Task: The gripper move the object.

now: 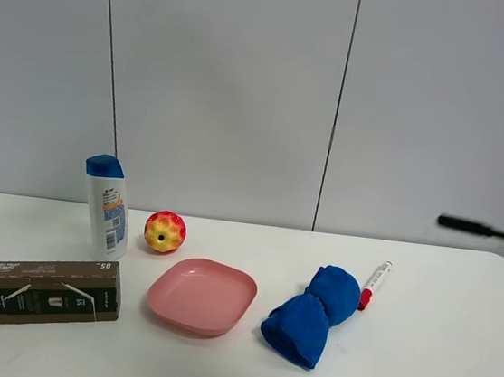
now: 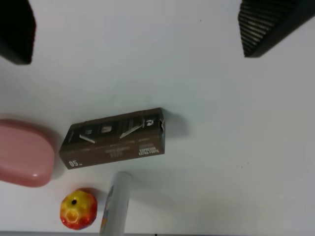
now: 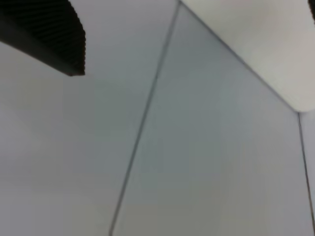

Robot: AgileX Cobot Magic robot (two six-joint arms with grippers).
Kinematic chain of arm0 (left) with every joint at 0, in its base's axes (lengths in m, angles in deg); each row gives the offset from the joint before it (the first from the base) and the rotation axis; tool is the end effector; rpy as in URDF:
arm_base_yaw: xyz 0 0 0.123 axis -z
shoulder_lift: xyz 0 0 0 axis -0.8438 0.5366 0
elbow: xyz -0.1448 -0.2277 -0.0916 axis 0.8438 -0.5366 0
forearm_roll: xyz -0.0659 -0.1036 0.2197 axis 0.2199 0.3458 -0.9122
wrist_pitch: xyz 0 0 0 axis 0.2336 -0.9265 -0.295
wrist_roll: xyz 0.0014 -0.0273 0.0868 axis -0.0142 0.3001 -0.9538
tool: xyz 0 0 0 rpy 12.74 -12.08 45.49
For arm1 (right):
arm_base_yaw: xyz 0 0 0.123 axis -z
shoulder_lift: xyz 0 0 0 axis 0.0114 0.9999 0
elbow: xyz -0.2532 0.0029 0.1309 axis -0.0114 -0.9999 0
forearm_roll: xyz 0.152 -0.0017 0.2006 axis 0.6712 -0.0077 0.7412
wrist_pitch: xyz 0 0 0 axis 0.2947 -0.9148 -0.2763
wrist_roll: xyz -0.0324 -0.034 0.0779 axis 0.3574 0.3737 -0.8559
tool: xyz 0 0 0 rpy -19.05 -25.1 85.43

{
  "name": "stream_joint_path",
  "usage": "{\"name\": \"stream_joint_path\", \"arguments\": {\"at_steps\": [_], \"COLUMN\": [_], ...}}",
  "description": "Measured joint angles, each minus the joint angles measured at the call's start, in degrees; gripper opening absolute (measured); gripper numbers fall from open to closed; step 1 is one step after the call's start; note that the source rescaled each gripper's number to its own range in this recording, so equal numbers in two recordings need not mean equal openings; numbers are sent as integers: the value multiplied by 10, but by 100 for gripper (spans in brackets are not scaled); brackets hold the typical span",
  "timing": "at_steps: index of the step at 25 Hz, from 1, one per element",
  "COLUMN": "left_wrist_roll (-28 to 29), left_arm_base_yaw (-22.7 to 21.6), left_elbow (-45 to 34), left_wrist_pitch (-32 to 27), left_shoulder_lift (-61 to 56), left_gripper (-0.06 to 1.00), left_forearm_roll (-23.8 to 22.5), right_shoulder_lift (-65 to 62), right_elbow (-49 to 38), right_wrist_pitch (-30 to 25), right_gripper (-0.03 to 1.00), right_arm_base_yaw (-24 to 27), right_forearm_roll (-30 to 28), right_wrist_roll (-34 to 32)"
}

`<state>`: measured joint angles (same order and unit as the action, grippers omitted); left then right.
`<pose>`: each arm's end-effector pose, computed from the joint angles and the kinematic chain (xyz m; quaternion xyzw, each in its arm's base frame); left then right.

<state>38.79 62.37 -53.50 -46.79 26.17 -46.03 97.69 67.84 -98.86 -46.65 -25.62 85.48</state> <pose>-0.0068 0.0006 0.2798 -0.0056 0.8488 -0.0479 0.5265 0.3366 0.3470 0.4322 -0.4234 0.6664 0.1363 0.5984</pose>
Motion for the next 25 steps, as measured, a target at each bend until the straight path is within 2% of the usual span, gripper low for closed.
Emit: {"name": "stream_joint_path", "arguments": {"at_steps": [4,9,15,20,25], "left_wrist_roll": [0,0,0,0,0], "left_arm_base_yaw": [0,0,0,0,0], "left_elbow": [0,0,0,0,0], "left_wrist_pitch": [0,0,0,0,0], "left_shoulder_lift": [0,0,0,0,0], "left_gripper": [100,100,100,100,100], "left_forearm_roll": [0,0,0,0,0], "right_shoulder_lift": [-86,-154,-203,-255,-343], "right_elbow": [0,0,-32,-183,-387], "right_wrist_pitch": [-73,-105,-177,-165,-82], "right_gripper": [74,74,74,74,74], "right_arm_base_yaw": [0,-1,-1,-1,-1], "right_forearm_roll": [-12,-39,-55,-55,-55], "right_wrist_roll": [25,32,31,30,-4]}}
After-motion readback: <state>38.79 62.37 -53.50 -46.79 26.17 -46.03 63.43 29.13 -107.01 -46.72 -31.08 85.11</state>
